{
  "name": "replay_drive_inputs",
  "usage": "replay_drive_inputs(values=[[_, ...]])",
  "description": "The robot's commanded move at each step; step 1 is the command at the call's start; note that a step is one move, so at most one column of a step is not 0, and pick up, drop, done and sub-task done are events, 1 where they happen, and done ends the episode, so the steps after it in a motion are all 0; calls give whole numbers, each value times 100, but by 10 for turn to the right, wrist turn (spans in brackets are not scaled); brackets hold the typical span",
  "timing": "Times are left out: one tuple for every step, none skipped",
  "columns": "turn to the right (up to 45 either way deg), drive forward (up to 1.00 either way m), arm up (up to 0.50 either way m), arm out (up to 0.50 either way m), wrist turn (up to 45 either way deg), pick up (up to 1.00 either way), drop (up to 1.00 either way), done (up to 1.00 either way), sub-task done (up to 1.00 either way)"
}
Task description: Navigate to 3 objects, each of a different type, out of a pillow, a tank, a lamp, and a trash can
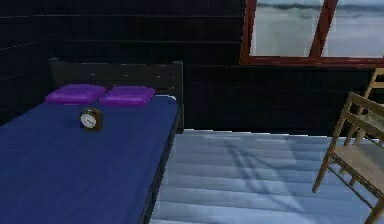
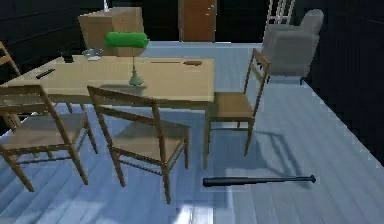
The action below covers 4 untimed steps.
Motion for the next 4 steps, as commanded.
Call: replay_drive_inputs(values=[[450,0,0,0,0,0,0,0,0],[450,0,0,0,0,0,0,0,0],[30,0,0,0,0,0,0,0,0],[0,15,0,0,0,0,0,0,0]])
